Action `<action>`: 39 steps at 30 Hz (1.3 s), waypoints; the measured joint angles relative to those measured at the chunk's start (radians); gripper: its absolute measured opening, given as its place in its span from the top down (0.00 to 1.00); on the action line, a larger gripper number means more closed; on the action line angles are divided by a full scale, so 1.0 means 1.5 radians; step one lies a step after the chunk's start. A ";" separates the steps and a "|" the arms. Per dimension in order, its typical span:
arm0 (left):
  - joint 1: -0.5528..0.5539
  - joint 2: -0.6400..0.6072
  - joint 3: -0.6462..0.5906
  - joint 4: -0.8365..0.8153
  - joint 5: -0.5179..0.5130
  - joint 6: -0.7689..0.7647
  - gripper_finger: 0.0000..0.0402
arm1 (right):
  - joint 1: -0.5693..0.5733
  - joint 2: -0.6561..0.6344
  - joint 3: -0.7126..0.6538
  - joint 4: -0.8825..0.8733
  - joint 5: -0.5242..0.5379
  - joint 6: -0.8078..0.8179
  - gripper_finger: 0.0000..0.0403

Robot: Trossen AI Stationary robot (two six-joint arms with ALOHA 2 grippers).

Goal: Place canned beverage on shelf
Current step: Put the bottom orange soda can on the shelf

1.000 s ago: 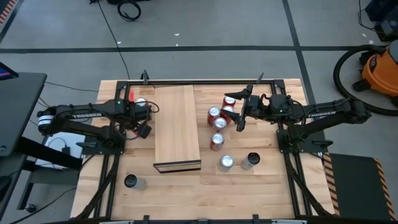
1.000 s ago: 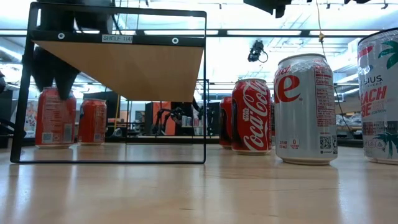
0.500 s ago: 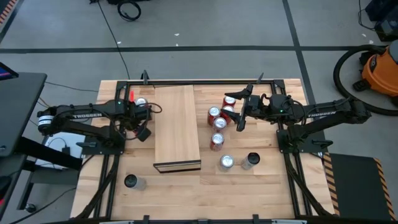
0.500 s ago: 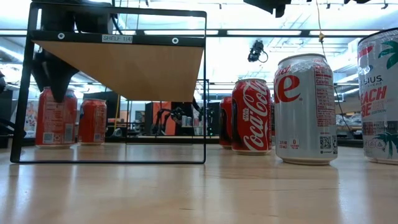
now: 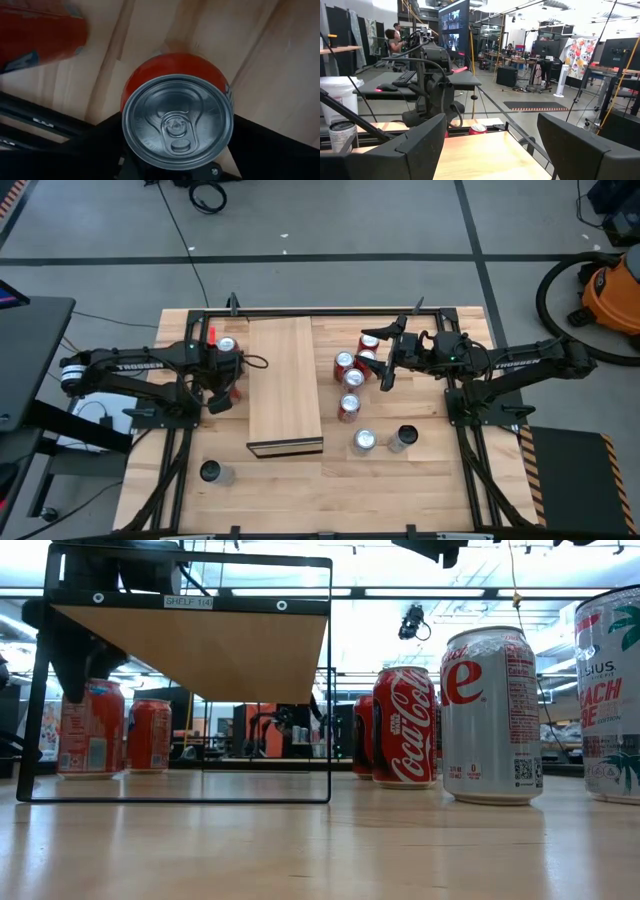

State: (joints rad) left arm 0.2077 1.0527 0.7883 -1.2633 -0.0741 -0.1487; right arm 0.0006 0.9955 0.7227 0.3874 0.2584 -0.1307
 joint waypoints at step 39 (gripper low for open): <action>-0.029 0.000 0.053 -0.068 -0.048 -0.395 0.13 | 0.000 0.000 0.000 0.003 0.000 -0.002 0.20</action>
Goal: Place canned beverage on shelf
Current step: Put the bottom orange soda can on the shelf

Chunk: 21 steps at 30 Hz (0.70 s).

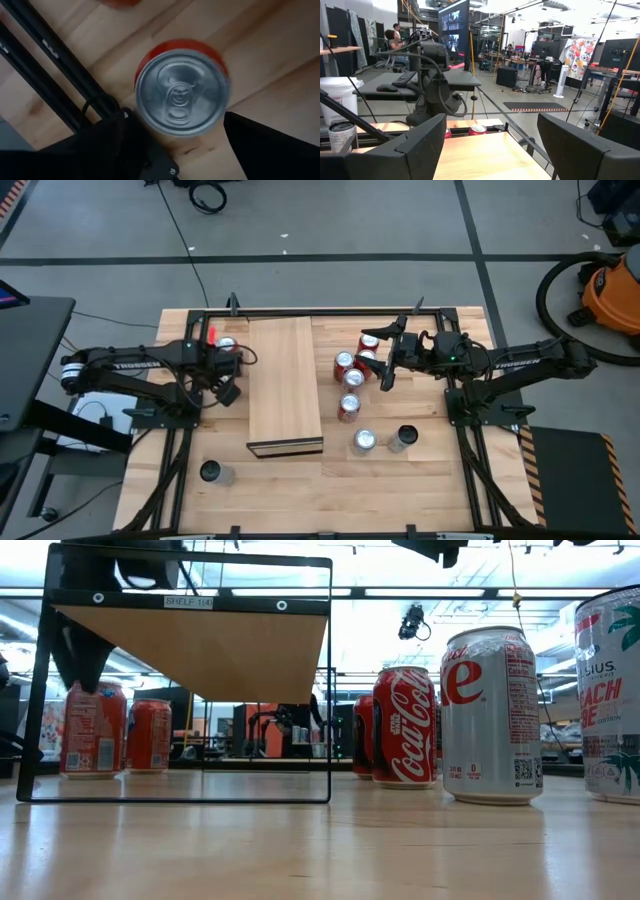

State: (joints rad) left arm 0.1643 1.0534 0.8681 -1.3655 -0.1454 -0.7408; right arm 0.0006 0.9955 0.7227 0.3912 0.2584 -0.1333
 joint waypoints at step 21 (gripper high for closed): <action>0.070 0.029 0.027 0.017 0.003 -0.020 0.14 | 0.000 0.000 0.000 0.002 0.000 0.000 0.20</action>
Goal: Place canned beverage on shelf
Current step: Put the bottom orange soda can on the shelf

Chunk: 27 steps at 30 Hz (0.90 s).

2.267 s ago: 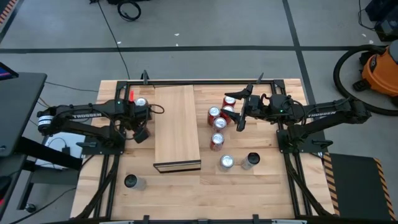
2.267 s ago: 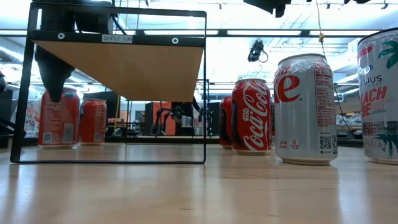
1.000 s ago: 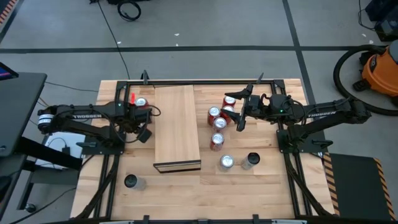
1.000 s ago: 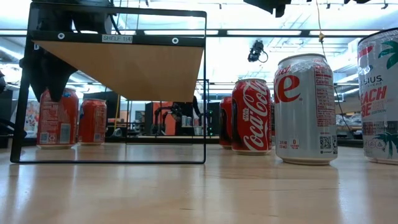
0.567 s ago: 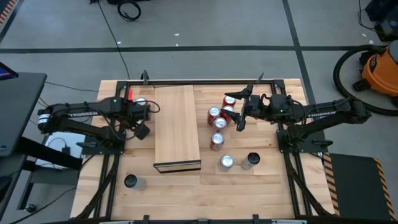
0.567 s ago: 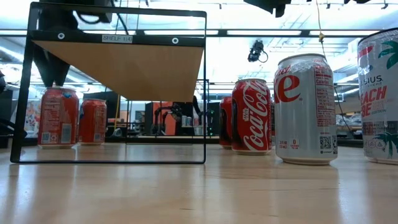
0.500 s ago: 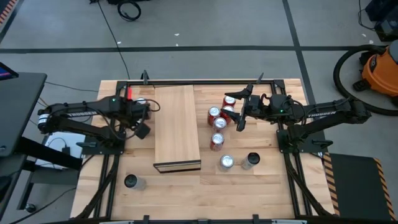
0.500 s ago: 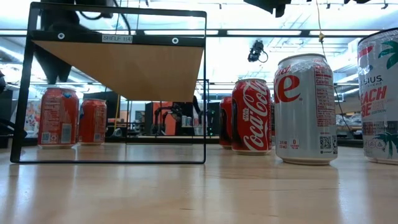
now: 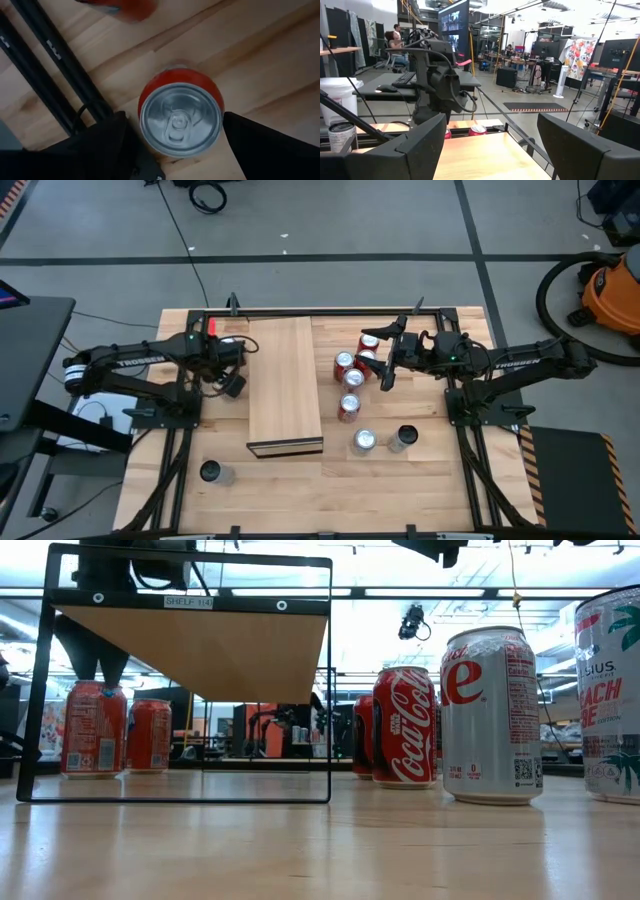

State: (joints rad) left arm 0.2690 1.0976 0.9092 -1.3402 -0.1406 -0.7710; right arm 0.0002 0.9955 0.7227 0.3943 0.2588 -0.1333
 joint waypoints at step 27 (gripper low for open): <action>0.005 0.039 0.002 0.025 0.081 0.531 0.32 | 0.000 0.000 0.000 0.000 0.000 0.000 0.20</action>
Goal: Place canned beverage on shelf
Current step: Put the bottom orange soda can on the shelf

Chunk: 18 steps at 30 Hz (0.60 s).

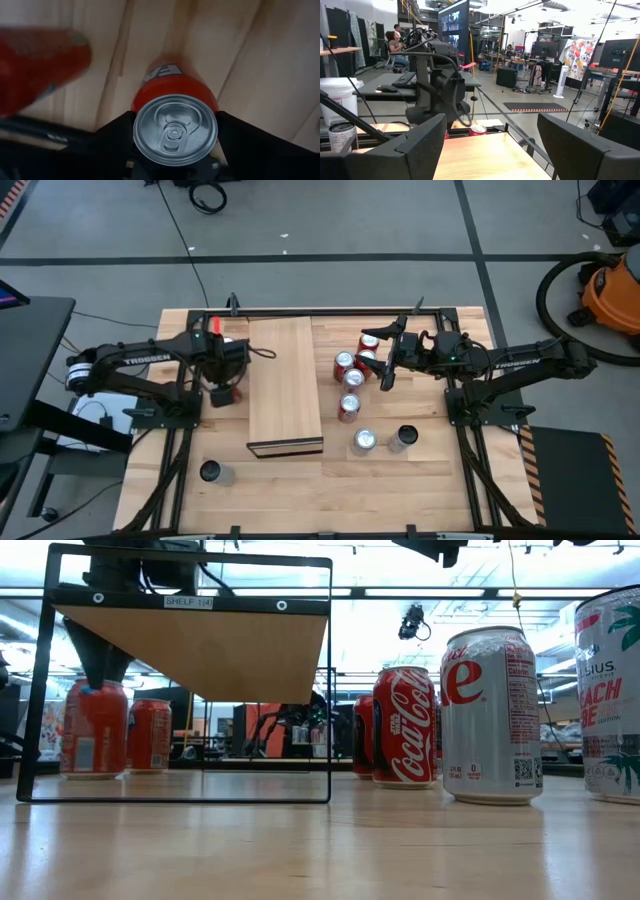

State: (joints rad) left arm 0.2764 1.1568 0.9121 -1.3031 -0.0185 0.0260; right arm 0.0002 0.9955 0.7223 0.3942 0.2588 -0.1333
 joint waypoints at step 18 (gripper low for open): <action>-0.040 0.002 0.060 -0.010 -0.062 -0.213 0.03 | 0.000 0.000 0.000 0.000 0.000 0.000 0.20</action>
State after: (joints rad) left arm 0.2169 1.1603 1.0027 -1.3176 -0.1109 -0.2939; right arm 0.0005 0.9955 0.7223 0.3939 0.2586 -0.1337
